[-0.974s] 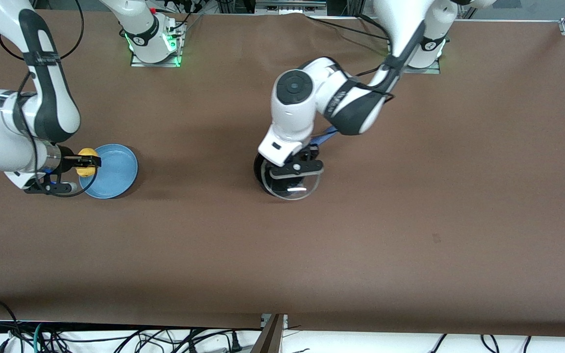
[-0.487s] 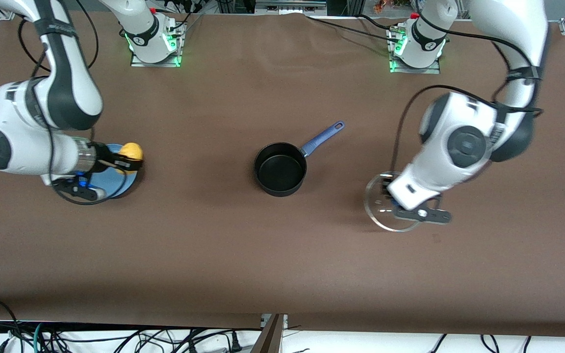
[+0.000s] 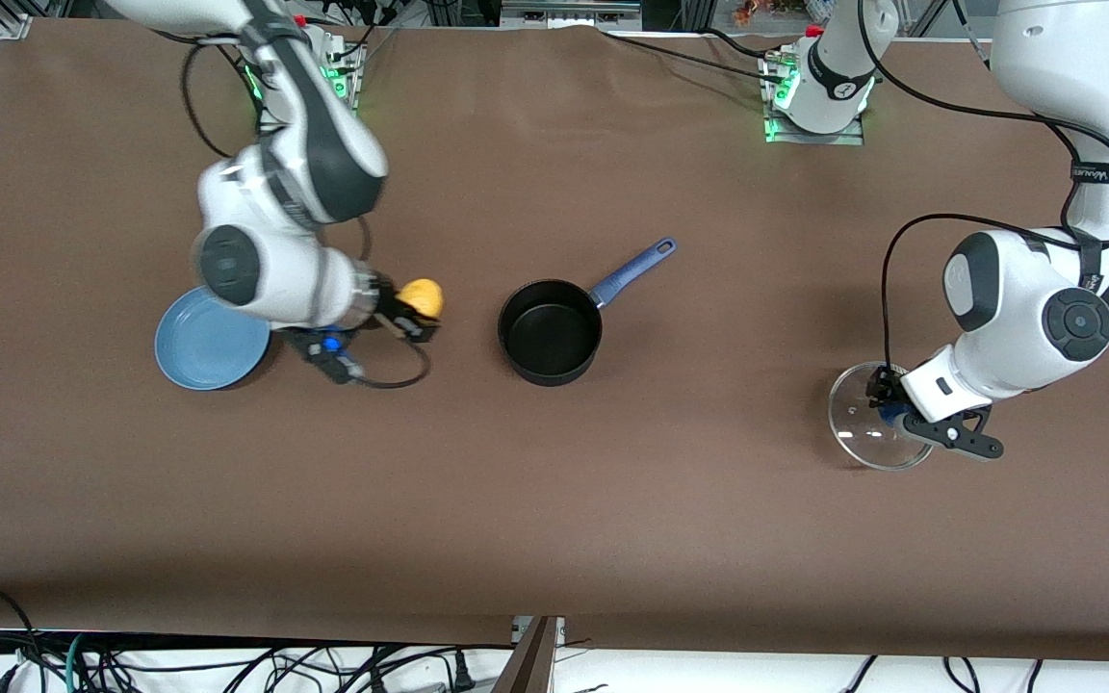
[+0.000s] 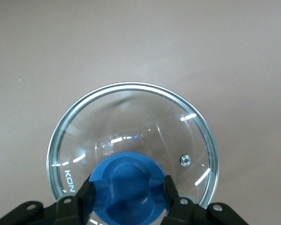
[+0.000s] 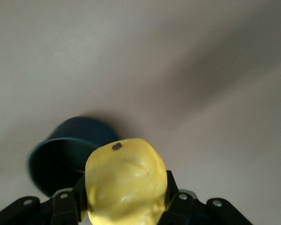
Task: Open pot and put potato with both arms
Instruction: 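Lower the lid onto the table while the right gripper drops the potato in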
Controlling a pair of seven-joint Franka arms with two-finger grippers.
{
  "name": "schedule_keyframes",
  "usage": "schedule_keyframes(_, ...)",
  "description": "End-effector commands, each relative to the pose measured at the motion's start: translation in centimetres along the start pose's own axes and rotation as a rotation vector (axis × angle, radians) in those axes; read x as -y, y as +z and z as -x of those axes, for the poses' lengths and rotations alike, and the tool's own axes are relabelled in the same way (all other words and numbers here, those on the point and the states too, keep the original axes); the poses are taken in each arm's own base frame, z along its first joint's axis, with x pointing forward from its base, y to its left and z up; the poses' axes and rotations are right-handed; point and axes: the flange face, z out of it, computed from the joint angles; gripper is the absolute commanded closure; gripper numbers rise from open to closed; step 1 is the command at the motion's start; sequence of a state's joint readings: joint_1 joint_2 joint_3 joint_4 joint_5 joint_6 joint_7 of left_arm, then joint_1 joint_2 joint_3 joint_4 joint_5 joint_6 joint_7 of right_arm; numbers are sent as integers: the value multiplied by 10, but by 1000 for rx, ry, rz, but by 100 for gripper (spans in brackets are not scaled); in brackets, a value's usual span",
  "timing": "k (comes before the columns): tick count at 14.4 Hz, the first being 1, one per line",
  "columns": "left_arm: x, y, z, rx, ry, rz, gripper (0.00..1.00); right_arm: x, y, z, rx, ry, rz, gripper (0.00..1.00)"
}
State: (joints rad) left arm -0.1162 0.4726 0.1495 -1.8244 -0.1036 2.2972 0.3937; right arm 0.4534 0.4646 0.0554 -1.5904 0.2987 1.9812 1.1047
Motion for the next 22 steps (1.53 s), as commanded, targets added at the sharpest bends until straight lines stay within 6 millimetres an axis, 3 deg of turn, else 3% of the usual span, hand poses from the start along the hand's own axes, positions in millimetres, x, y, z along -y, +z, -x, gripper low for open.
schedule_keyframes(1,9,25,15,0,-2,14,53,41,55,42,-35,103,-45,65)
schedule_keyframes(2,18,38,21,12,-18,15,53,49,74,58,-45,104,-57,65)
schedule_keyframes(4,25,56,26,24,-32,22,52,57,109,70,-57,111,-73,65)
schedule_keyframes(7,35,74,31,24,-42,37,50,61,147,75,-76,97,-80,65)
schedule_keyframes(8,35,81,33,26,-56,54,43,61,154,73,-81,96,-86,65)
schedule_keyframes(9,37,80,32,19,-66,64,12,62,164,73,-84,95,-88,65)
schedule_keyframes(10,41,77,33,22,-72,68,0,63,177,80,-87,82,-89,65)
schedule_keyframes(11,40,65,32,29,-76,79,0,64,183,83,-92,77,-98,65)
schedule_keyframes(13,36,19,21,45,-84,115,0,62,193,80,-93,79,-92,61)
schedule_keyframes(15,32,-31,6,104,-120,152,0,62,193,81,-93,77,-92,0)
schedule_keyframes(18,19,-113,-4,172,-190,157,0,66,182,85,-114,51,-98,0)
schedule_keyframes(20,3,-160,-2,185,-268,145,0,67,159,81,-120,52,-104,0)
schedule_keyframes(22,-15,-194,9,199,-326,151,0,65,108,75,-139,53,-110,0)
